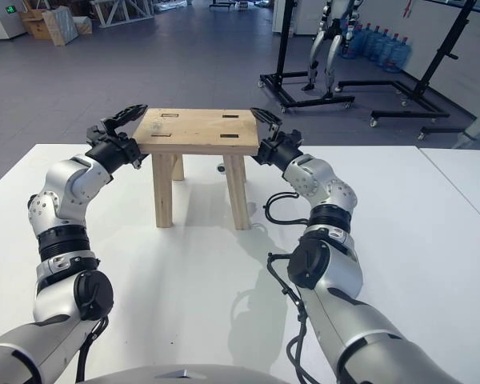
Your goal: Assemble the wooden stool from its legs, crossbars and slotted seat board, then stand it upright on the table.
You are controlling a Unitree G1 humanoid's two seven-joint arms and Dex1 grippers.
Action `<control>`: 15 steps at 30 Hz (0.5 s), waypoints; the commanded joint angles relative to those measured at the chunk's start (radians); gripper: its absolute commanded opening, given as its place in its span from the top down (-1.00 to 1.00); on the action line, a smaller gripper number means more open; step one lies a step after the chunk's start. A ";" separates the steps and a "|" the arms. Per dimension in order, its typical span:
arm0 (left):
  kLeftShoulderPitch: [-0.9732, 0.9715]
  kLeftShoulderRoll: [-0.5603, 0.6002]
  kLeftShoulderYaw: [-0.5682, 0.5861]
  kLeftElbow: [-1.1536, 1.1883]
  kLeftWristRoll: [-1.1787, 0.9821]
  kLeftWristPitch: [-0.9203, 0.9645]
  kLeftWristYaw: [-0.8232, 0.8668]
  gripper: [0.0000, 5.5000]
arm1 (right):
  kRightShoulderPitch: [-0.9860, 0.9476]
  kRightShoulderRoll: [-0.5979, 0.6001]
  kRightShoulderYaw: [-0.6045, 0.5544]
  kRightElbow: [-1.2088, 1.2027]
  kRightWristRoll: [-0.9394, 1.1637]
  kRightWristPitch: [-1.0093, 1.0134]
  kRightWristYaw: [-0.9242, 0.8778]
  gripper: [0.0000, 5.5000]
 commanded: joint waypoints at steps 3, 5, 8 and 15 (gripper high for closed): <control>0.079 0.112 0.027 0.055 0.059 0.040 -0.055 -0.52 | 0.035 -0.084 -0.014 0.006 -0.009 0.012 0.014 -0.61; 0.130 0.206 0.081 0.044 0.063 0.046 -0.065 -0.52 | 0.080 -0.177 -0.007 -0.002 -0.049 0.022 0.043 -0.61; 0.263 0.464 0.140 -0.089 0.287 -0.060 -0.174 -0.52 | 0.229 -0.403 0.080 -0.107 -0.253 -0.080 0.180 -0.61; 0.656 0.739 -0.221 -0.396 1.489 -0.749 -0.113 -0.52 | 0.401 -0.484 0.735 -0.438 -1.331 -0.896 -0.069 -0.61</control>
